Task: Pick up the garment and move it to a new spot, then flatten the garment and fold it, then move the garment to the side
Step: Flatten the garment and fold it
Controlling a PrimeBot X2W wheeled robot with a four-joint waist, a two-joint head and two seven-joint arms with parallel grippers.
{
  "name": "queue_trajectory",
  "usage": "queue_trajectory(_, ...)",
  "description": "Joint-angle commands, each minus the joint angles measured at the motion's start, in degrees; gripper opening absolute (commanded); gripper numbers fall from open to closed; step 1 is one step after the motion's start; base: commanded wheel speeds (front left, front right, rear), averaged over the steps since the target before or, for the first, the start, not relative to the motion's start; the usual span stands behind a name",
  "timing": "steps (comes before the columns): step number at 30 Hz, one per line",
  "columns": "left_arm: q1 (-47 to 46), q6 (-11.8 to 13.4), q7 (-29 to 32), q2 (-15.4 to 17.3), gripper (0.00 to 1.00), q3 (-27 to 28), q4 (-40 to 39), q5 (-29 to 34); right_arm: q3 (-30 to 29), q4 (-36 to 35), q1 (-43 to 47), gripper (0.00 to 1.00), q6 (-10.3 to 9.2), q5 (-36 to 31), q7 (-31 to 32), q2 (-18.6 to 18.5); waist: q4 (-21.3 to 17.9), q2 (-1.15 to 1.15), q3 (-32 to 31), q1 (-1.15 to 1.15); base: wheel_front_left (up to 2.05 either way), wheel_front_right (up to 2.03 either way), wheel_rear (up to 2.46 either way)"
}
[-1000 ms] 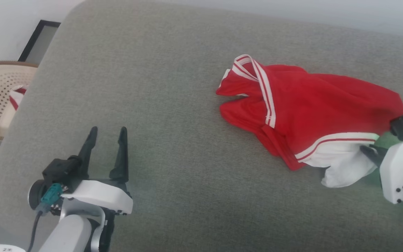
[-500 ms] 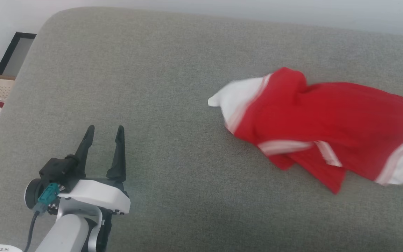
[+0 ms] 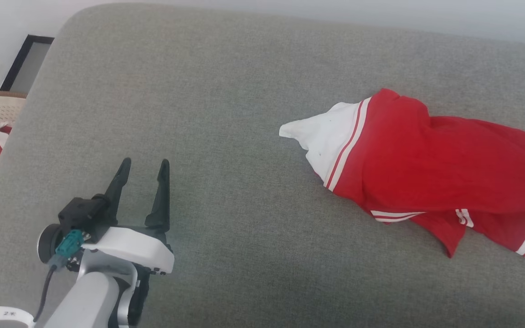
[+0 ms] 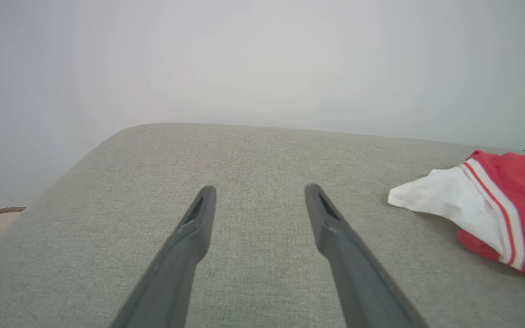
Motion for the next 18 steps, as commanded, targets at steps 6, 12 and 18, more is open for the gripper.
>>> queue_trajectory(6,-1.15,-0.99,2.23,2.13,1.00,0.26,-1.00,-0.64,3.20,0.54,-2.54,1.00,0.03,0.17,-1.13,1.30,-2.48,0.00,-2.69,0.00,0.00,0.00,0.00)
queue_trajectory(12,-2.66,-2.86,6.82,5.18,1.00,0.38,-3.54,-2.36,4.82,-3.14,-4.44,1.00,0.02,-0.67,-4.84,1.93,-7.04,0.00,-5.24,0.00,0.00,0.00,0.00)
queue_trajectory(18,-5.11,-4.96,11.45,7.06,1.00,0.49,-5.82,-4.35,4.27,-7.51,-5.44,1.00,0.02,-2.95,-12.50,3.68,-11.68,0.00,-6.59,0.00,0.00,0.00,0.00)
